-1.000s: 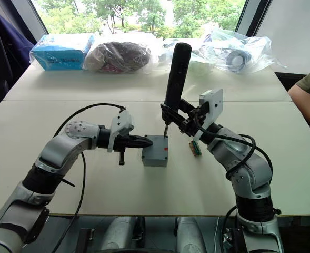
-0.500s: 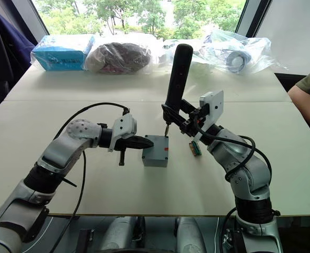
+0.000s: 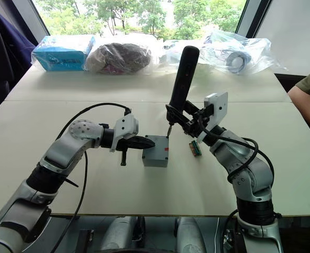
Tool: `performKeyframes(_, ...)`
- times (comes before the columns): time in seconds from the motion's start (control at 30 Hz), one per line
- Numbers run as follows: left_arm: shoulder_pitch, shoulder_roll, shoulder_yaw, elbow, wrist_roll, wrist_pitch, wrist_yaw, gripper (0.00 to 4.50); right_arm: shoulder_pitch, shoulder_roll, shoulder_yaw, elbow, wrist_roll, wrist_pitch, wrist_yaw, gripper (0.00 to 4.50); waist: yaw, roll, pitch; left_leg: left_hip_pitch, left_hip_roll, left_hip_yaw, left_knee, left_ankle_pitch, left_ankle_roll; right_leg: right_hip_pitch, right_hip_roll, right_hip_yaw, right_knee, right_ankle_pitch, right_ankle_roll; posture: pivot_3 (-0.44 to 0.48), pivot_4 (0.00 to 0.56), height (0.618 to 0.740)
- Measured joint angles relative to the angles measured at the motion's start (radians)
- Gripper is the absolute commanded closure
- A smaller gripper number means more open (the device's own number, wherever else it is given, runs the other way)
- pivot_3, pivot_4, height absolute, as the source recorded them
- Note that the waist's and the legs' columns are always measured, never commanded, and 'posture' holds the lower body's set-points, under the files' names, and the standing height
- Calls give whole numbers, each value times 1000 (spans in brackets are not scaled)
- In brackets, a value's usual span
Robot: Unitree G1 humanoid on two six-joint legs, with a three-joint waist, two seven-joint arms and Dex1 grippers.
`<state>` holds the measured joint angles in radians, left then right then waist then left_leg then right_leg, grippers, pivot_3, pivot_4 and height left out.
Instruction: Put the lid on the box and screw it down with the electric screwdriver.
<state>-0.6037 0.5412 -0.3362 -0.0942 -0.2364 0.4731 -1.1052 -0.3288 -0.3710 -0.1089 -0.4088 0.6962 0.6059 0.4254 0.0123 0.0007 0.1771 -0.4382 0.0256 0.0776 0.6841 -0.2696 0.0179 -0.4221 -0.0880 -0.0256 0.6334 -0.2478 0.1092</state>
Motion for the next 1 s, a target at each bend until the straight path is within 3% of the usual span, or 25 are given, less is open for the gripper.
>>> performKeyframes(0.27, -1, 0, 0, 3, 0, -1, -1, 4500, 7, -8, -3, 0, 3, -3, 12, 2695, 0, 0, 0, 0, 0, 0, 0, 0, 0, 0, 0, 0, 0, 0, 0, 0, 150, 740)
performKeyframes(0.5, 0, 0, -6, 15, 11, -7, -4, 4500, 29, -42, 77, -34, -93, -62, 45, 2695, -1, -1, -11, 2, 0, 0, 0, 0, 0, 2, 0, 0, 0, 0, 0, 0, 150, 740)
performKeyframes(0.73, 13, 5, -13, 50, 28, -28, -5, 4500, 76, -36, 110, -12, -156, -106, 30, 2695, -3, -8, -23, 30, 4, -1, -4, -4, 5, 28, 0, 0, -3, -6, -10, 0, 150, 740)
performKeyframes(1.0, 15, 0, -14, 83, 30, -29, -5, 4500, 45, -34, 164, 18, -209, -110, 0, 2695, -2, -10, -44, 32, 5, -1, -4, -5, 5, 29, 0, 0, -3, -8, -13, 0, 150, 740)
